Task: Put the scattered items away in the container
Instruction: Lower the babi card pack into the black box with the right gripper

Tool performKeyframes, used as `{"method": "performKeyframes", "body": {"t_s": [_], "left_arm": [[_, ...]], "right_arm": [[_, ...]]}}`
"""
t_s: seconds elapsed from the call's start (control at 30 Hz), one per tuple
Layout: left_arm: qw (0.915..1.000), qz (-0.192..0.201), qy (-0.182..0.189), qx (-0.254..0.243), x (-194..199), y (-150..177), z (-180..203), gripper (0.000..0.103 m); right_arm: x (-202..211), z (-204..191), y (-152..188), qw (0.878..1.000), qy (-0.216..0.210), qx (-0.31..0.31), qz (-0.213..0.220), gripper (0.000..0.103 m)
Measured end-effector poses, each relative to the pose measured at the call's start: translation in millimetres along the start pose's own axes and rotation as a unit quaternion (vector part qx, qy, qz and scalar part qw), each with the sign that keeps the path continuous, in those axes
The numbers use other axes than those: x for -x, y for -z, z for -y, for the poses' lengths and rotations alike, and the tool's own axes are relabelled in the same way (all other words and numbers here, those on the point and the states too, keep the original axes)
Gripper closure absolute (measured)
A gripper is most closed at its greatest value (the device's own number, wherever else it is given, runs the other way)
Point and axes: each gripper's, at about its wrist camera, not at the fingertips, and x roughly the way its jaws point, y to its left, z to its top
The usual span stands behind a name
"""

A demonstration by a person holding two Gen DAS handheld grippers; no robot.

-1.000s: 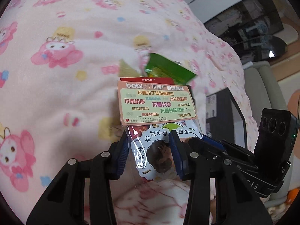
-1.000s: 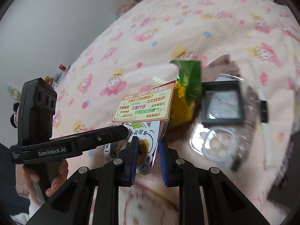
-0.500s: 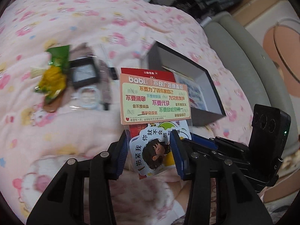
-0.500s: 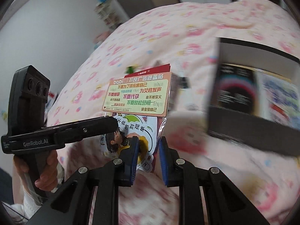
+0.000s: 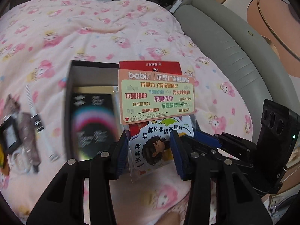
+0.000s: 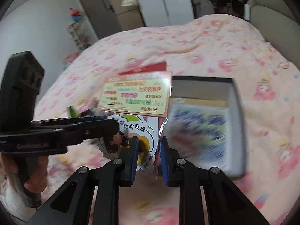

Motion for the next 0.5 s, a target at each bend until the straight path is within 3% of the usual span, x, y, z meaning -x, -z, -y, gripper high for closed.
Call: {"method": "performKeyframes", "body": {"t_s": [0.17,0.23,0.33,0.5], "left_arm": [[0.9987,-0.045,-0.02,-0.012,-61.4,-15.3,3.0,0.06],[0.9968,-0.069,-0.037,-0.016,-83.6,-14.0,-1.5,0.06],[0.9943,-0.103,-0.029,-0.001,-106.3,-10.9,-11.1,0.06],[0.987,-0.153,-0.049,-0.001,-122.3,-3.2,-17.8,0.06]], "right_arm": [[-35.4,57.6,0.8,0.997,-0.014,-0.078,-0.023,0.084],[-47.2,64.6,5.3,0.995,-0.014,-0.089,-0.037,0.084],[-61.0,62.7,8.8,0.996,0.02,-0.071,-0.058,0.084],[-69.3,73.3,12.8,0.992,0.045,-0.088,-0.078,0.084]]}}
